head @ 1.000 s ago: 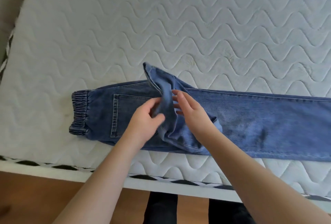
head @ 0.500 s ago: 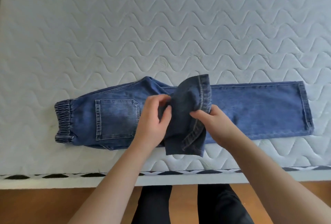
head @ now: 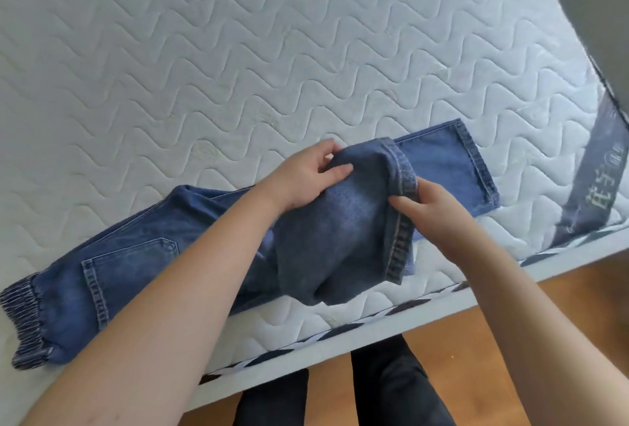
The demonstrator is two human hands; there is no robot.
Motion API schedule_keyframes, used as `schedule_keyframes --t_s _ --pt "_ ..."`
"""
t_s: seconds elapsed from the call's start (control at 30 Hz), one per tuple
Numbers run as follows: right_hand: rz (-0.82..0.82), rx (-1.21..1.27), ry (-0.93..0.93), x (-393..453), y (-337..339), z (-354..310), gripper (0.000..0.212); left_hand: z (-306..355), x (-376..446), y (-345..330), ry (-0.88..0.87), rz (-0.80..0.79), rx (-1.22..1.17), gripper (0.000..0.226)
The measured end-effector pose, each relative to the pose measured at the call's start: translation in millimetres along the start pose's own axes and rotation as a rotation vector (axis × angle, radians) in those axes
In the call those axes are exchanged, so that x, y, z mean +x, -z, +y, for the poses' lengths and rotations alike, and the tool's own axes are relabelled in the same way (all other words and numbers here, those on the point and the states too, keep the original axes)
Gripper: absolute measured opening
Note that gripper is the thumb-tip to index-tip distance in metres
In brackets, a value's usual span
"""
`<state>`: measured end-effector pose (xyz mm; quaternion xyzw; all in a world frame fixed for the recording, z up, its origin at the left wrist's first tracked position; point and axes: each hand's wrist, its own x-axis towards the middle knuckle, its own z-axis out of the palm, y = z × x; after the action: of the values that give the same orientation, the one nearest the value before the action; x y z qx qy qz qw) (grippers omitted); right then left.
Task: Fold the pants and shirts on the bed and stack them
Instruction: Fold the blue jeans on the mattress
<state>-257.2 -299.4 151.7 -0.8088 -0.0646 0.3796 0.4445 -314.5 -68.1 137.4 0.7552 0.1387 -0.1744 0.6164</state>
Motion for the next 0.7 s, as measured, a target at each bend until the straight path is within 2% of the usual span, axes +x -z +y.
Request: schedule_keyframes --t_s 0.07,0.17,0.3,0.4,0.5,0.6,0.7 --pt "0.023 -0.099 0.023 4.1 23.2 21.9 0.007 10.8 22.2 -17.3 -0.063 0.038 0.087 0.005" --pt "0.022 -0.077 -0.072 14.2 43.0 55.0 0.012 29.3 55.2 -44.7 -0.113 0.052 0.191 0.011" --pt "0.26 -0.14 -0.128 31.8 67.7 97.7 0.003 42.3 104.4 -81.8 -0.125 0.041 0.372 0.008" --pt "0.373 -0.137 -0.141 43.7 99.4 118.9 0.008 46.4 143.7 -106.0 -0.092 0.028 0.572 0.021" --pt "0.492 -0.165 -0.131 55.4 139.0 135.0 0.022 49.8 182.7 -124.2 -0.082 0.033 0.626 0.023" --pt "0.531 -0.208 -0.148 69.0 169.2 150.7 0.025 52.0 223.6 -143.1 -0.064 0.019 0.696 0.024" --pt "0.481 -0.149 -0.191 87.4 177.3 167.1 0.009 46.2 258.7 -156.5 0.008 0.01 0.794 0.017"
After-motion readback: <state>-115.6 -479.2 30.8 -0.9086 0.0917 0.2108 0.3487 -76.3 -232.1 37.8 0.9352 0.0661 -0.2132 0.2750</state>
